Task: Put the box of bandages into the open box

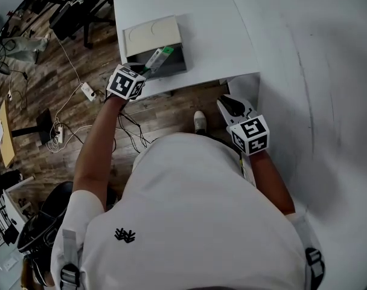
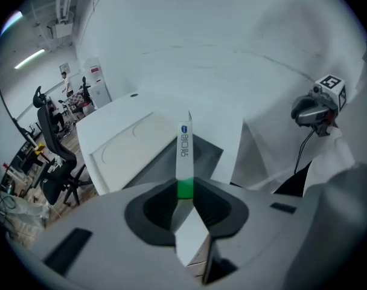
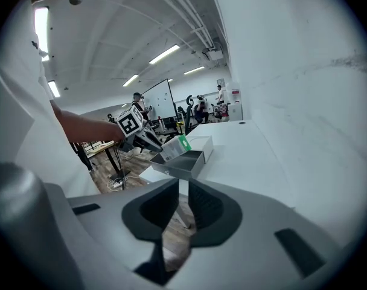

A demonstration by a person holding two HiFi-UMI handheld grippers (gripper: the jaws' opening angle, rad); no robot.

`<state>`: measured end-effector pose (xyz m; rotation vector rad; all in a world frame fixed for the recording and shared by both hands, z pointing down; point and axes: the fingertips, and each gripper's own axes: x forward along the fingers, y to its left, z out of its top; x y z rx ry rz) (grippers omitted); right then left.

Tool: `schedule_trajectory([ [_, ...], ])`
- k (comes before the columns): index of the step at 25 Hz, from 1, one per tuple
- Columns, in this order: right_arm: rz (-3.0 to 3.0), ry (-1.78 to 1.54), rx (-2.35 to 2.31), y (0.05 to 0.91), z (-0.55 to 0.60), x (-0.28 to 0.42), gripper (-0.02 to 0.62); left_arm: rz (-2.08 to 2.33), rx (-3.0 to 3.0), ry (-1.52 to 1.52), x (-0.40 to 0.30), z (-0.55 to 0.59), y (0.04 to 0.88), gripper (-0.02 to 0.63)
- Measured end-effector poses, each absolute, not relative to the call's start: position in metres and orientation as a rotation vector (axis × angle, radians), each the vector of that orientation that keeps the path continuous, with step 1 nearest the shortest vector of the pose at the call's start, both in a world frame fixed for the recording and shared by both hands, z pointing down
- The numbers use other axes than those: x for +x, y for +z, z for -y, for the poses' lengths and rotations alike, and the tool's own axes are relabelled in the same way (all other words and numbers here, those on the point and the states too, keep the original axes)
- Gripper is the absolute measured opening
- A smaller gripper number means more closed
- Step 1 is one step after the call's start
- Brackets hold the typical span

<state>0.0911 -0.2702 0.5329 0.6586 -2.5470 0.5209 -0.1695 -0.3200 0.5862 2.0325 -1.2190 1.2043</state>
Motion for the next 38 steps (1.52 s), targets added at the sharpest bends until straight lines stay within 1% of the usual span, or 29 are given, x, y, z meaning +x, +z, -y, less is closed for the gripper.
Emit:
schedule_trajectory([
  [12, 2.548, 0.546, 0.597, 0.543, 0.304, 0.103, 0.052, 1.173, 1.904, 1.386, -0.172, 0.340, 0.632, 0.083],
  [27, 2.553, 0.572, 0.561, 0.544, 0.315, 0.107, 0.052, 1.136, 1.876, 1.462, -0.160, 0.343, 0.640, 0.089],
  [38, 2.552, 0.573, 0.538, 0.549, 0.313, 0.102, 0.052, 1.151, 1.900, 1.438, -0.158, 0.343, 0.634, 0.140],
])
